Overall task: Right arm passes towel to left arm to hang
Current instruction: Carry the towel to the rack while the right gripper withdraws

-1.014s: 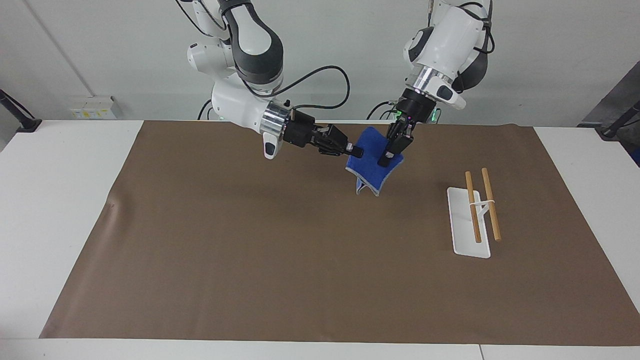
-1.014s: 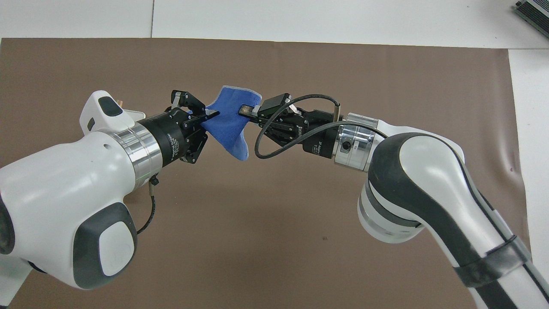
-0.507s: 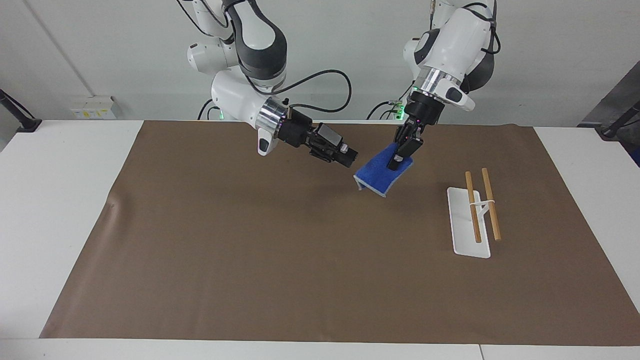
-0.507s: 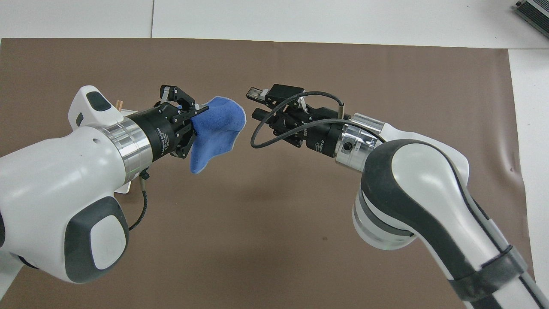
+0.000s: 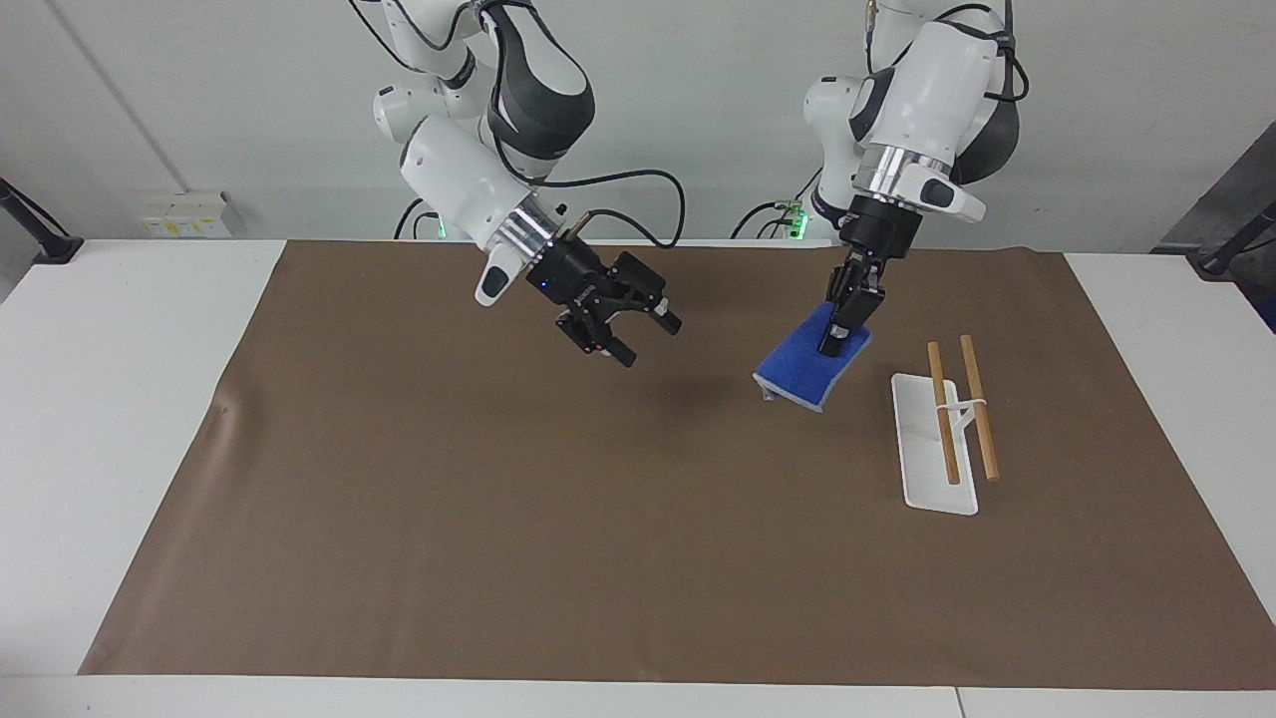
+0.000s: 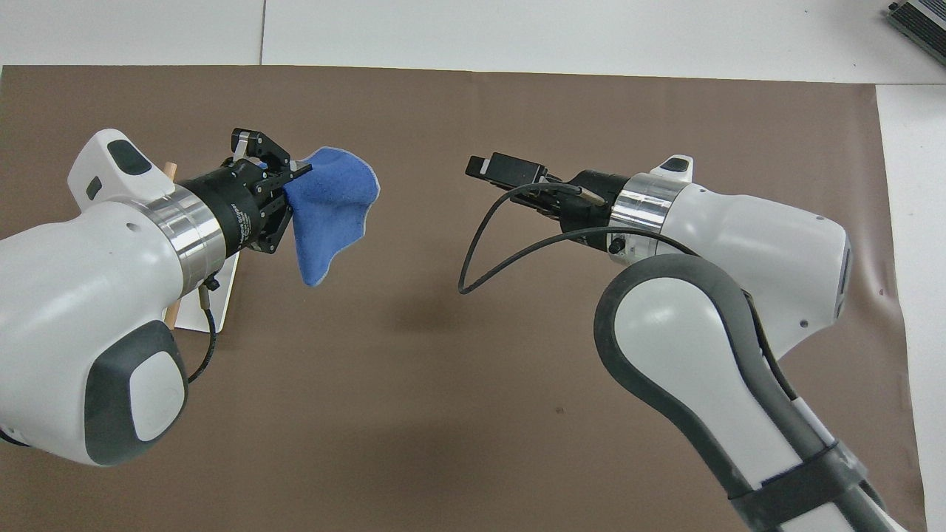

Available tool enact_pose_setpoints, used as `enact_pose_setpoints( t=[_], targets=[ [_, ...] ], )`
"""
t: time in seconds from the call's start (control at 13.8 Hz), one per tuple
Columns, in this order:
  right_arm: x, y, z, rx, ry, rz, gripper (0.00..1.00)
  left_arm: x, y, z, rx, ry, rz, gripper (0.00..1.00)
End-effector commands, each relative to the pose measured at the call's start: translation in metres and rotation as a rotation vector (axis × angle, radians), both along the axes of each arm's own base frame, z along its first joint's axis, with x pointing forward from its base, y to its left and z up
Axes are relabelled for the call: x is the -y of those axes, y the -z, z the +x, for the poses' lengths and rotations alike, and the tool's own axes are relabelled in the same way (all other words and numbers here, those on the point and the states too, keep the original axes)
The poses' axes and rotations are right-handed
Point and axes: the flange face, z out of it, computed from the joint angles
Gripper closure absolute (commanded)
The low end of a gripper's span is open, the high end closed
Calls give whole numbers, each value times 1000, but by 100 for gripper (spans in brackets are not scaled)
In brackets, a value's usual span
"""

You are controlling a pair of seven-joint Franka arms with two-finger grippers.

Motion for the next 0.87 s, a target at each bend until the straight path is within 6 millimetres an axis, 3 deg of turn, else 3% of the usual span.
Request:
enact_pose_setpoints(
  t=[0.0, 0.14, 0.22, 0.51, 0.8],
  targets=[
    [46, 5, 15, 29, -81, -215, 0, -14, 10, 0, -5, -22, 25, 100],
    [77, 4, 18, 21, -137, -360, 0, -31, 23, -1, -25, -54, 29, 100],
    [91, 0, 20, 15, -170, -437, 0, -52, 24, 3, -16, -95, 26, 100],
    [140, -32, 12, -39, -265, -710, 0, -100, 38, 6, 28, -194, 18, 100],
    [183, -71, -1, -220, -144, -832, 0, -140, 54, 0, 34, -274, 19, 100]
  ],
)
